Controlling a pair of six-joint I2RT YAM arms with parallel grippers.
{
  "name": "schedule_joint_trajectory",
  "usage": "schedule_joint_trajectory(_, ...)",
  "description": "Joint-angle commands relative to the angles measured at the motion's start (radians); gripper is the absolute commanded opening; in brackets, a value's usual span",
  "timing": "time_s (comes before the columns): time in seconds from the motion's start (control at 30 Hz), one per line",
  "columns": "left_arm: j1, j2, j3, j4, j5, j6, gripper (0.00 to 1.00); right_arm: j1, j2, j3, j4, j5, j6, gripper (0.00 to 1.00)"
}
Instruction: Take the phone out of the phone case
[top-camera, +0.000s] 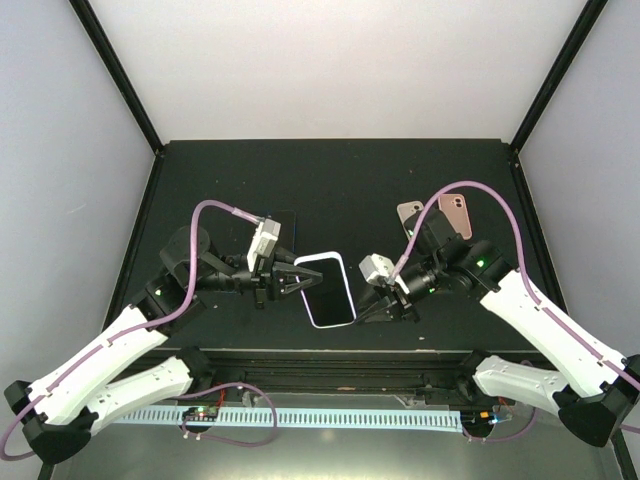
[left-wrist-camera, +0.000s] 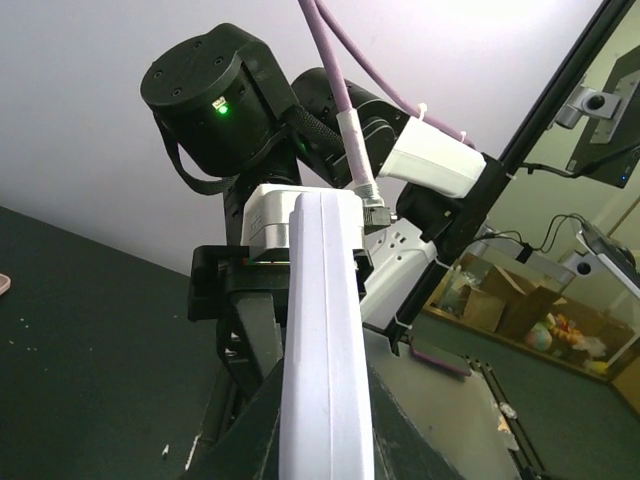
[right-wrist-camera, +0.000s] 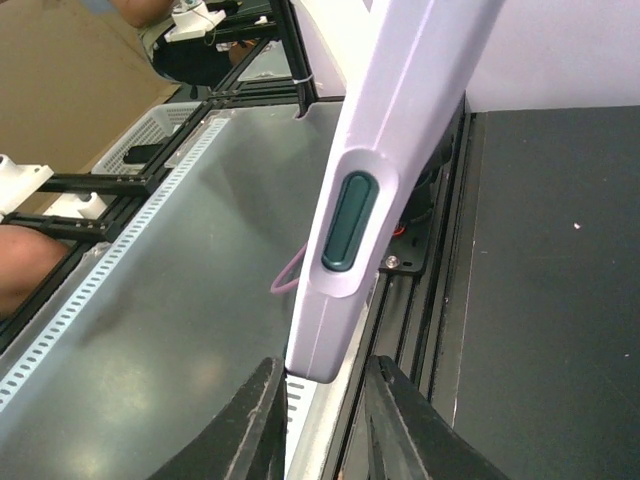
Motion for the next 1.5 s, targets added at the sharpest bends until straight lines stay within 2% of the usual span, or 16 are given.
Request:
schedule_joint_trajectory(0.0, 0.003, -0.006, 0.024, 0.113, 0.08, -0.059, 0.02, 0.002, 0.01, 0.021, 0.044, 0.04, 0.029, 0.2)
schedule_joint_trajectory(0.27, 0.003, -0.009, 0.01, 0.166, 0.131, -0.119, 0.01, 0.001, 0.057, 0.024, 0.198, 0.229, 0.207, 0.16)
schedule_joint_trajectory(0.4, 0.003, -0.008, -0.002, 0.201, 0.177, -0.142, 0.02, -0.001, 0.081, 0.033, 0.234, 0.326, 0.242, 0.16)
schedule_joint_trajectory(0.57, 0.003, 0.0, -0.006, 0.233, 0.219, -0.166, 0.02, -0.025, 0.086, 0.028, 0.263, 0.33, 0.249, 0.16)
schedule_joint_trajectory(0.73, 0.004, 0.0, -0.006, 0.19, 0.213, -0.134, 0.02, -0.035, 0.087, 0.04, 0.282, 0.322, 0.266, 0.16)
schedule_joint_trajectory(0.87, 0.003, -0.006, -0.005, 0.088, 0.151, -0.057, 0.02, -0.037, 0.059, 0.068, 0.247, 0.228, 0.253, 0.27)
schedule_joint_trajectory(1.07, 0.003, 0.002, -0.064, 0.057, 0.101, -0.015, 0.01, -0.036, -0.001, 0.074, 0.335, 0.211, 0.373, 0.45)
schedule_joint_trajectory(1.3, 0.003, 0.035, -0.15, 0.115, 0.106, 0.004, 0.02, -0.037, 0.061, 0.199, 0.279, 0.342, 0.395, 0.5)
schedule_joint_trajectory(1.47, 0.002, 0.056, -0.191, 0.14, 0.121, 0.017, 0.02, -0.037, 0.097, 0.27, 0.287, 0.323, 0.425, 0.51)
